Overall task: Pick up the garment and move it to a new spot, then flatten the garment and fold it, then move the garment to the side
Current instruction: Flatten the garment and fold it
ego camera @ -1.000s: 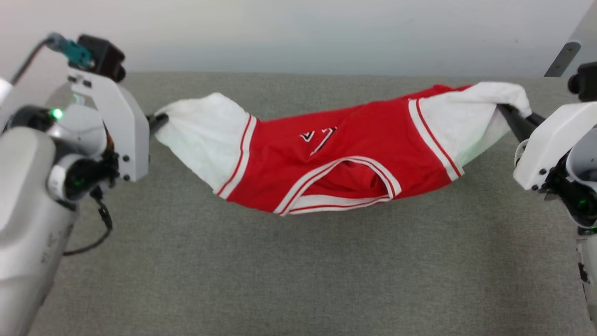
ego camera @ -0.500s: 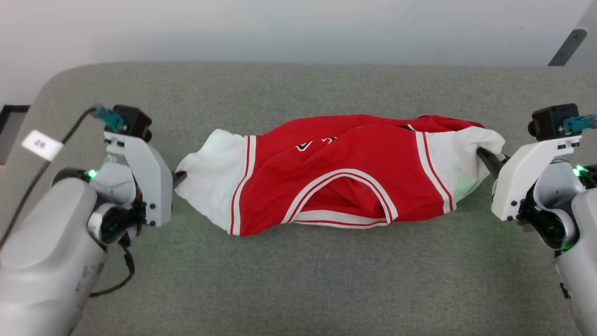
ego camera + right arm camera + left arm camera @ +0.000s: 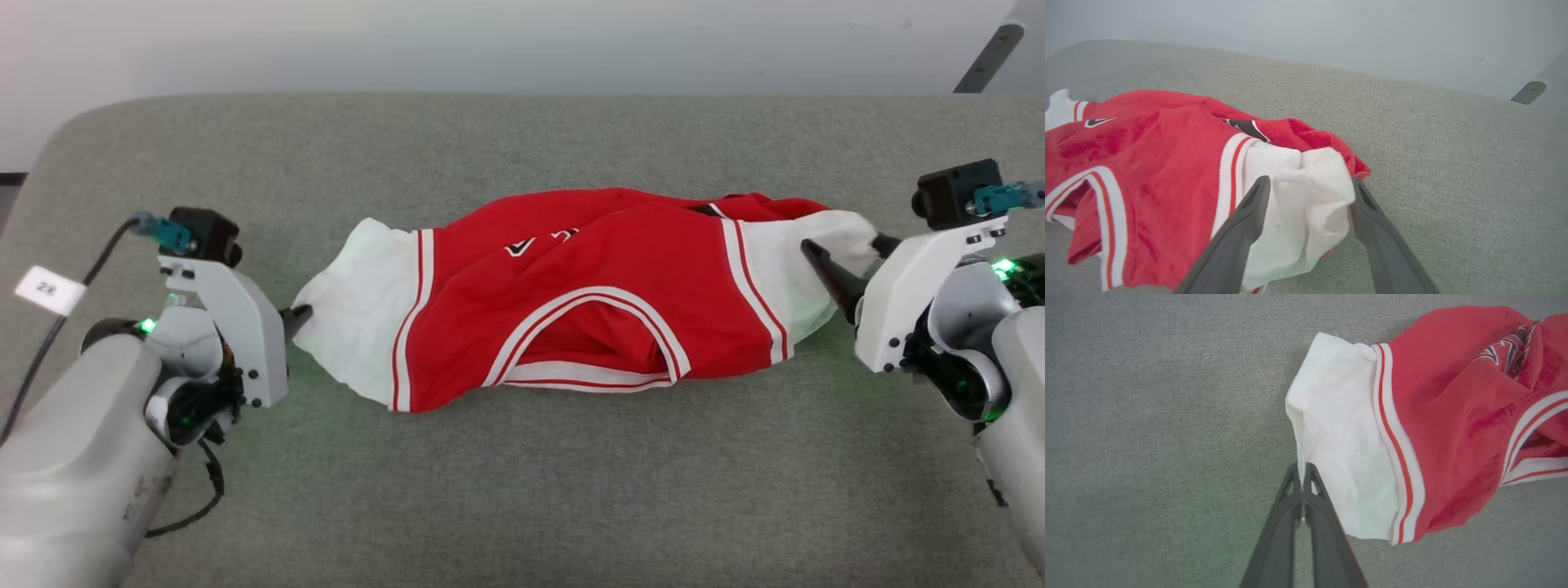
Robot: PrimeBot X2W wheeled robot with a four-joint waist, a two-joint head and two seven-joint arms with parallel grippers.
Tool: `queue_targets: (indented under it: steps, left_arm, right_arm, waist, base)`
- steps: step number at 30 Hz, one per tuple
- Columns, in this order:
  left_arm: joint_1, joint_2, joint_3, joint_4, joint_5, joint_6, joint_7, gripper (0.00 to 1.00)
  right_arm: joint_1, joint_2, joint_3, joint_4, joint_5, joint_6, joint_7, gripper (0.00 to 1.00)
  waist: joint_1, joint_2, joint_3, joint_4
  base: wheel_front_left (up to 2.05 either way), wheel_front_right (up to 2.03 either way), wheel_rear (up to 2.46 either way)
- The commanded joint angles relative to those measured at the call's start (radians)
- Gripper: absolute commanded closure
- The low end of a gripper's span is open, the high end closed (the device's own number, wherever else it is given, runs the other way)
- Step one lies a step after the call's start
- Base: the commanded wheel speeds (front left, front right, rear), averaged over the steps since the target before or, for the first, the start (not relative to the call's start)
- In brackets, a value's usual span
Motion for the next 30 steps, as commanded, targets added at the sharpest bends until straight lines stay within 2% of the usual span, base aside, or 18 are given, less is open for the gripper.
queue_targets:
  steps: [1, 2, 9, 18, 23, 30]
  left_arm:
    - [-0.001, 0.003, -0.002, 0.004, -0.007, -0.004, -0.017, 0.39]
    - [0.002, 0.005, -0.003, 0.008, -0.010, -0.004, -0.027, 0.00]
    - [0.029, 0.015, 0.000, 0.032, -0.023, -0.004, -0.113, 0.00]
    - [0.090, 0.045, 0.029, 0.010, -0.017, 0.010, -0.250, 0.00]
    - [0.149, 0.073, 0.062, -0.040, 0.004, 0.043, -0.387, 0.00]
    - [0.273, 0.080, 0.109, -0.111, 0.017, 0.103, -0.584, 0.00]
  right_arm:
    - [0.007, -0.010, 0.003, -0.010, 0.006, -0.001, -0.007, 0.00]
    - [0.016, -0.013, 0.005, -0.024, 0.009, -0.001, -0.014, 0.00]
    - [0.103, -0.030, -0.023, -0.117, 0.007, -0.001, -0.046, 0.00]
    - [0.249, 0.003, -0.124, -0.218, -0.031, -0.001, -0.049, 0.00]
    - [0.279, 0.018, -0.166, -0.254, -0.048, -0.001, -0.026, 0.00]
    - [0.246, 0.016, -0.204, -0.249, -0.076, -0.001, 0.029, 0.00]
  waist:
    - [0.0000, 0.0000, 0.001, -0.002]
    - [0.0000, 0.0000, 0.002, -0.004]
    - [0.0000, 0.0000, 0.004, -0.016]
    - [0.0000, 0.0000, 0.008, -0.014]
    - [0.0000, 0.0000, 0.010, -0.006]
    - [0.0000, 0.0000, -0.003, 0.025]
  base:
    - [0.00, 0.00, 0.00]
    - [0.00, 0.00, 0.00]
    - [0.00, 0.00, 0.00]
    - [0.00, 0.00, 0.00]
    - [0.00, 0.00, 0.00]
    - [0.00, 0.00, 0.00]
